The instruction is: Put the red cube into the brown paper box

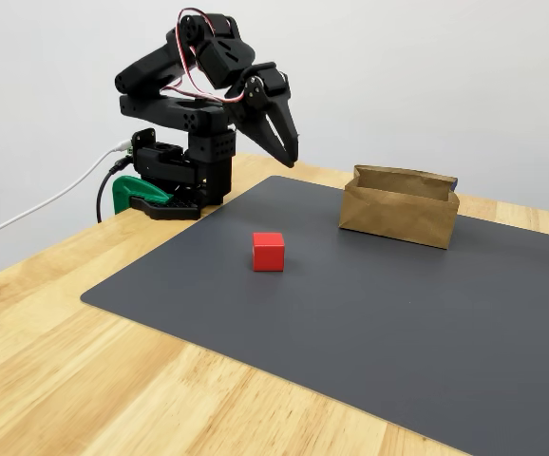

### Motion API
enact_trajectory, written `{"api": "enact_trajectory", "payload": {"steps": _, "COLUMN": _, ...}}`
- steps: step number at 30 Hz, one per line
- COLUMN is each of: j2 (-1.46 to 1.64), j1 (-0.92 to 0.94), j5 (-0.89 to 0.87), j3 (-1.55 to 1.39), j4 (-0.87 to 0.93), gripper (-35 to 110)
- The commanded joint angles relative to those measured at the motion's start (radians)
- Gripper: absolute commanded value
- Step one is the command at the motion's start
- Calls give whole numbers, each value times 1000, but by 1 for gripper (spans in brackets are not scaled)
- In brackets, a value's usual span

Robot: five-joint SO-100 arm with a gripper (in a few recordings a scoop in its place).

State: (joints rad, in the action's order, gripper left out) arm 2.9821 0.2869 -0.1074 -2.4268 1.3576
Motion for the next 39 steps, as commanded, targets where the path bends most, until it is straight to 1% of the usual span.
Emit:
{"api": "enact_trajectory", "payload": {"steps": 1, "j2": -34, "j1": 43, "j5": -43, "j3": 54, "j4": 32, "gripper": 0}}
{"api": "enact_trajectory", "payload": {"steps": 9, "j2": -278, "j1": 146, "j5": -140, "j3": 146, "j4": 2, "gripper": 11}}
{"api": "enact_trajectory", "payload": {"steps": 14, "j2": -443, "j1": 196, "j5": -161, "j3": 218, "j4": 0, "gripper": 18}}
{"api": "enact_trajectory", "payload": {"steps": 21, "j2": -515, "j1": 230, "j5": -173, "j3": 235, "j4": 9, "gripper": 27}}
{"api": "enact_trajectory", "payload": {"steps": 30, "j2": -620, "j1": 255, "j5": -207, "j3": 295, "j4": 83, "gripper": 30}}
{"api": "enact_trajectory", "payload": {"steps": 33, "j2": -661, "j1": 278, "j5": -199, "j3": 313, "j4": 78, "gripper": 32}}
{"api": "enact_trajectory", "payload": {"steps": 39, "j2": -857, "j1": 322, "j5": -201, "j3": 436, "j4": 114, "gripper": 32}}
